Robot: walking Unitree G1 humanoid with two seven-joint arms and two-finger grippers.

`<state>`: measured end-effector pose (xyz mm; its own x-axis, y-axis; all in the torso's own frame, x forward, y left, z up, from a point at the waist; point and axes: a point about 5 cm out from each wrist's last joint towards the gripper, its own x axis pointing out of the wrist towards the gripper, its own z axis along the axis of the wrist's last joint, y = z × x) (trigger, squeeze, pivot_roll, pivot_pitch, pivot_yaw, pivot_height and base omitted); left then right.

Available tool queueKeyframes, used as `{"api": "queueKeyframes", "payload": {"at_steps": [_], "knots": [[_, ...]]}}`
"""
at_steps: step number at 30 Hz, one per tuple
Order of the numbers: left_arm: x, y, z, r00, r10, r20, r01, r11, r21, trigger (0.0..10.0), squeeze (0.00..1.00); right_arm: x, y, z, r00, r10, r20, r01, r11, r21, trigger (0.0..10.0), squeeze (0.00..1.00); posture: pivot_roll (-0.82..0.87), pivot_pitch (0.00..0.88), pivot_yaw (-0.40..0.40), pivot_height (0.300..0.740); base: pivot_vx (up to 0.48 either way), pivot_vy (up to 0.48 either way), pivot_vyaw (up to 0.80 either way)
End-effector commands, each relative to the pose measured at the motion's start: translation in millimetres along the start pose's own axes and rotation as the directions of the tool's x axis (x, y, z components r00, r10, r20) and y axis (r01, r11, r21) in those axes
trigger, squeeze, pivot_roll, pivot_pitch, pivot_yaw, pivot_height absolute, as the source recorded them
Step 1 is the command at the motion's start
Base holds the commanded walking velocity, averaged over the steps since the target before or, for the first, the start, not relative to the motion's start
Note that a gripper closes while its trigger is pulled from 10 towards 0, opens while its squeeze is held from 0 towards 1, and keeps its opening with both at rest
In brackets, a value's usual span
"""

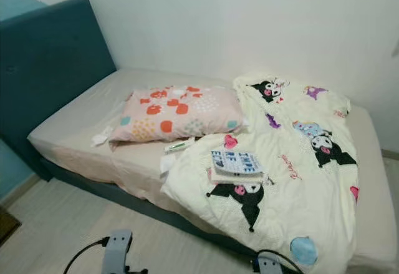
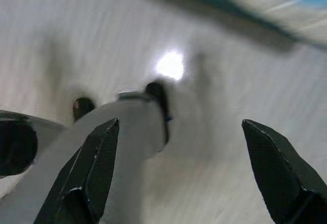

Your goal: Clean up the room

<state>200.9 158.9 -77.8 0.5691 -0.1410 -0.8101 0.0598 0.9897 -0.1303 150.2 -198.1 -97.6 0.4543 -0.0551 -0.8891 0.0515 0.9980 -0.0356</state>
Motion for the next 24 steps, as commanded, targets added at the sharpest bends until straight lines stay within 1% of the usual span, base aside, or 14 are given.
{"api": "queueKeyframes", "payload": {"at_steps": [1,6,9,13,14,16,18,19,20,21,23,24], "knots": [[-1.2,5.7,-1.2,1.0,0.013,-0.009,-0.013,1.0,0.008,10.0,0.0,0.4,5.1,-1.2,1.0,0.012,-0.007,-0.012,1.0,0.012,10.0,0.0,-0.09,0.021,0.071,0.74,0.0,-0.472,0.0],[-0.8,4.2,-0.9,1.0,0.013,-0.007,-0.013,1.0,-0.001,10.0,0.0,0.3,3.7,-1.1,1.0,0.012,-0.007,-0.011,1.0,0.008,10.0,0.0,-0.09,0.021,0.064,0.74,0.0,-0.457,0.0],[-0.9,4.3,-1.9,1.0,0.026,-0.005,-0.026,0.999,-0.022,10.0,0.0,0.2,2.9,-0.5,1.0,0.013,-0.007,-0.013,1.0,0.003,10.0,0.0,-0.1,0.024,0.05,0.74,0.0,0.0,0.0],[-0.9,3.6,-3.1,1.0,0.028,-0.006,-0.028,0.999,-0.03,10.0,0.0,0.2,1.8,-0.1,1.0,0.015,-0.007,-0.015,1.0,-0.007,10.0,0.0,-0.1,0.027,0.035,0.74,0.0,0.0,0.0],[-0.7,1.2,-5.7,0.999,0.031,-0.007,-0.032,0.998,-0.052,10.0,0.0,-0.1,-1.8,0.4,1.0,0.017,-0.009,-0.017,0.999,-0.031,10.0,0.0,-0.12,0.033,-0.009,0.74,0.0,0.0,0.0],[-0.6,-0.7,-7.8,0.999,0.034,-0.008,-0.034,0.997,-0.069,10.0,0.0,-0.4,-4.8,0.8,1.0,0.017,-0.01,-0.018,0.999,-0.049,10.0,0.0,-0.12,0.035,-0.017,0.74,0.0,0.0,0.0],[-0.4,-4.6,-11.3,0.999,0.035,-0.01,-0.036,0.995,-0.095,10.0,0.0,-1.1,-10.8,1.4,1.0,0.017,-0.014,-0.018,0.996,-0.087,10.0,0.0,-0.14,0.044,-0.076,0.74,0.0,0.0,0.0],[-0.4,-4.6,-11.3,0.999,0.035,-0.01,-0.036,0.995,-0.095,10.0,0.0,-1.1,-10.8,1.4,1.0,0.017,-0.014,-0.018,0.996,-0.087,10.0,0.0,-0.14,0.044,-0.076,0.74,0.0,0.0,0.0],[-0.1,-9.7,-15.4,0.999,0.033,-0.014,-0.035,0.992,-0.119,10.0,0.0,-1.9,-17.1,2.1,1.0,0.016,-0.018,-0.018,0.992,-0.128,10.0,0.0,-0.14,0.046,-0.103,0.74,0.0,0.0,0.0],[0.0,-11.8,-17.0,0.999,0.032,-0.016,-0.033,0.992,-0.125,10.0,0.0,-2.2,-19.2,2.5,1.0,0.016,-0.02,-0.018,0.99,-0.142,10.0,0.0,-0.14,0.046,-0.108,0.74,0.0,0.0,0.0],[0.1,-13.8,-18.4,0.999,0.029,-0.017,-0.031,0.991,-0.13,10.0,0.0,-2.4,-21.1,2.6,1.0,0.014,-0.022,-0.017,0.988,-0.152,10.0,0.0,-0.14,0.046,-0.113,0.74,0.0,0.0,0.0],[0.0,-17.8,-22.4,0.999,0.024,-0.024,-0.027,0.99,-0.136,10.0,0.0,-3.0,-25.7,3.4,1.0,0.007,-0.023,-0.011,0.987,-0.162,10.0,0.0,-0.14,0.039,-0.125,0.74,0.0,0.0,0.0]]}}
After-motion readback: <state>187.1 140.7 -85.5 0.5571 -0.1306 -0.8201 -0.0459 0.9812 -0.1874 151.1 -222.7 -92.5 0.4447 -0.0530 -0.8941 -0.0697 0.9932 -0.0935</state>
